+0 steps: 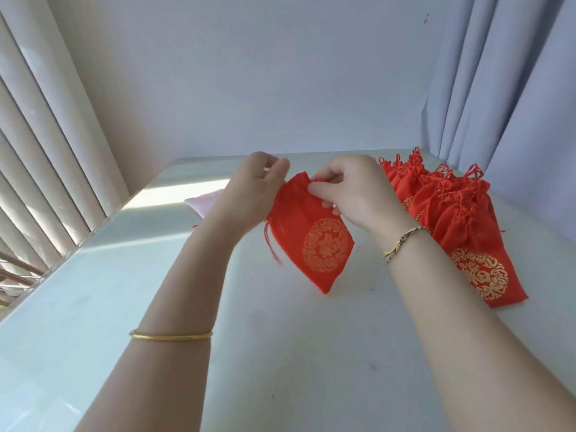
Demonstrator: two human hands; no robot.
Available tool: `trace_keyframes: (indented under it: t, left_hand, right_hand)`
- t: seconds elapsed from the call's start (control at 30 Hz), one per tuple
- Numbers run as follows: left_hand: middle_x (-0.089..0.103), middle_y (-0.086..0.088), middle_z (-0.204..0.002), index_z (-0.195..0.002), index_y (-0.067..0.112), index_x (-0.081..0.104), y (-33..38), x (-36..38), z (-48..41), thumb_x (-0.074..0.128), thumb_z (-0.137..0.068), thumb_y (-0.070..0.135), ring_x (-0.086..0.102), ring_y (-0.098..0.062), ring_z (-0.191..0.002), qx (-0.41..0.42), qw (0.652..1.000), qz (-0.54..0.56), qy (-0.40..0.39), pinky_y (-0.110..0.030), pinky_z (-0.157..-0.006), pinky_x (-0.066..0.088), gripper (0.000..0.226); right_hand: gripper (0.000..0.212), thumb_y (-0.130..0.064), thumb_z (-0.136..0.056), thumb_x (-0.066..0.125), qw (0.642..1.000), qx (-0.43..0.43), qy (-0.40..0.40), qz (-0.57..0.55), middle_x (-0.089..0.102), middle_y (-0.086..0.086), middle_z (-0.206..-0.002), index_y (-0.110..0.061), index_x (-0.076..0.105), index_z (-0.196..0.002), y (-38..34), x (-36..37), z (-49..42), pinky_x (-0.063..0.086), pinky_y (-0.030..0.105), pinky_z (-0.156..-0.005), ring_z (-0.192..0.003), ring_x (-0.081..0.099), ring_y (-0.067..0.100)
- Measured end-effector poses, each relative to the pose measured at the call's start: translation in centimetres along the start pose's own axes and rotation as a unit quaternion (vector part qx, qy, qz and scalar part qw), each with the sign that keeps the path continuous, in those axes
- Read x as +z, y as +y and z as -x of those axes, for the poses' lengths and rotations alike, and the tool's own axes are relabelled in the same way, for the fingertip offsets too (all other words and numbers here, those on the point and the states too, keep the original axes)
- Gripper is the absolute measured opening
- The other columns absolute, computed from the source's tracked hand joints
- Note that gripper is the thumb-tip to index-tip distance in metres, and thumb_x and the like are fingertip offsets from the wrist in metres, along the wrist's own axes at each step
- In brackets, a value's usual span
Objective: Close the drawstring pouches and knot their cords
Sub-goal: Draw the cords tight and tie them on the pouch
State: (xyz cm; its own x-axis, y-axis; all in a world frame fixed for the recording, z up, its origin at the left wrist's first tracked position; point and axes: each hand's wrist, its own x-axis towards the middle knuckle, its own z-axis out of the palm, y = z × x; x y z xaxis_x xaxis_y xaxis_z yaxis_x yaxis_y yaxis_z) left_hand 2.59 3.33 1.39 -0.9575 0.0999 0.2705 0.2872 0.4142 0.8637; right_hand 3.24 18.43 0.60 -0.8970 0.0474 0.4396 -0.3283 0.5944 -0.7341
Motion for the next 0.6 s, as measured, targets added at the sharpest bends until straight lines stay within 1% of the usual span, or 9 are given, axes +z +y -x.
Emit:
trace_keyframes:
  t: [0.03, 0.07, 0.13, 0.23, 0.33, 0.4, 0.47, 0.53, 0.6]
  left_hand:
    - [0.064, -0.009, -0.093, -0.106, 0.004, 0.058, -0.2, -0.2, -0.1, 0.045, -0.095, 0.039, 0.062, -0.025, -0.082, -0.023, 0.999, -0.005, -0.03, -0.043, -0.082, 0.054, 0.038]
    - [0.065, -0.008, -0.092, -0.106, 0.003, 0.059, -0.5, -0.5, -0.1, 0.046, -0.095, 0.041, 0.063, -0.023, -0.084, -0.035, 0.997, -0.016, -0.063, -0.045, -0.087, 0.053, 0.041]
    - [0.069, -0.005, -0.088, -0.104, 0.008, 0.062, -1.0, -0.7, 0.1, 0.056, -0.091, 0.033, 0.066, -0.018, -0.081, -0.04, 0.992, -0.058, -0.108, -0.042, -0.088, 0.053, 0.029]
    - [0.066, -0.005, -0.074, -0.089, 0.014, 0.064, -1.6, -0.5, -0.1, 0.063, -0.087, 0.017, 0.061, -0.016, -0.068, -0.037, 0.991, -0.094, -0.09, -0.041, -0.087, 0.054, 0.004]
    - [0.064, -0.009, -0.074, -0.077, 0.018, 0.062, -1.9, -0.4, -0.4, 0.061, -0.088, 0.013, 0.057, -0.018, -0.067, -0.048, 0.994, -0.078, -0.062, -0.044, -0.087, 0.053, 0.012]
    - [0.064, -0.008, -0.076, -0.079, 0.017, 0.062, -2.1, -0.5, -0.6, 0.059, -0.089, 0.013, 0.057, -0.019, -0.069, -0.047, 0.996, -0.064, -0.045, -0.041, -0.086, 0.052, 0.011]
    - [0.061, -0.001, -0.073, -0.088, 0.013, 0.064, -2.3, -0.6, -0.7, 0.058, -0.089, 0.013, 0.057, -0.016, -0.069, -0.041, 0.997, -0.053, -0.034, -0.035, -0.081, 0.051, 0.006]
    - [0.061, 0.0, -0.074, -0.094, 0.012, 0.065, -2.3, -0.7, -0.6, 0.059, -0.089, 0.013, 0.057, -0.015, -0.069, -0.028, 0.998, -0.056, -0.031, -0.03, -0.072, 0.049, 0.008]
    - [0.064, -0.002, -0.077, -0.094, 0.011, 0.065, -2.3, -0.7, -0.7, 0.059, -0.089, 0.012, 0.059, -0.014, -0.068, -0.018, 0.998, -0.056, -0.029, -0.027, -0.067, 0.047, 0.007]
  right_hand:
    - [0.01, -0.012, -0.08, 0.068, 1.0, 0.019, 0.014, -0.012, 0.06, 0.0, -0.057, -0.016, 0.065, -0.071, 0.5, -0.1, -0.1, 0.048, 0.023, -0.054, -0.049, 0.058, 0.008]
    - [0.011, -0.012, -0.081, 0.068, 0.998, 0.039, 0.03, -0.031, 0.059, 0.0, -0.056, -0.015, 0.064, -0.071, 0.9, -0.2, -0.2, 0.047, 0.019, -0.048, -0.043, 0.056, 0.003]
    - [0.006, -0.01, -0.083, 0.066, 0.993, 0.077, 0.055, -0.071, 0.059, -0.001, -0.06, -0.011, 0.063, -0.078, 1.5, -0.6, -0.2, 0.046, 0.016, -0.042, -0.04, 0.055, 0.001]
    - [0.003, -0.01, -0.085, 0.064, 0.987, 0.111, 0.043, -0.104, 0.06, -0.002, -0.068, -0.01, 0.061, -0.086, 2.1, -1.0, -0.2, 0.047, 0.016, -0.044, -0.052, 0.059, 0.007]
    - [0.005, -0.007, -0.086, 0.061, 0.984, 0.129, 0.019, -0.12, 0.061, -0.001, -0.072, -0.009, 0.063, -0.09, 2.4, -1.6, -0.1, 0.046, 0.016, -0.044, -0.057, 0.06, 0.01]
    - [0.008, -0.007, -0.087, 0.059, 0.987, 0.132, 0.005, -0.097, 0.061, 0.002, -0.07, -0.005, 0.066, -0.09, 2.6, -2.0, 0.0, 0.043, 0.015, -0.043, -0.056, 0.058, 0.01]
    - [0.01, -0.01, -0.087, 0.059, 0.989, 0.135, 0.0, -0.064, 0.061, 0.004, -0.068, -0.004, 0.067, -0.087, 2.9, -2.0, 0.2, 0.041, 0.019, -0.044, -0.055, 0.056, 0.011]
    - [0.01, -0.014, -0.087, 0.06, 0.99, 0.136, 0.009, -0.039, 0.06, 0.004, -0.073, -0.006, 0.065, -0.086, 3.1, -1.9, 0.2, 0.041, 0.023, -0.047, -0.057, 0.056, 0.011]
    - [0.01, -0.018, -0.091, 0.056, 0.986, 0.15, 0.012, -0.069, 0.059, 0.002, -0.083, -0.01, 0.059, -0.085, 3.0, -1.8, 0.1, 0.045, 0.023, -0.048, -0.064, 0.061, 0.012]
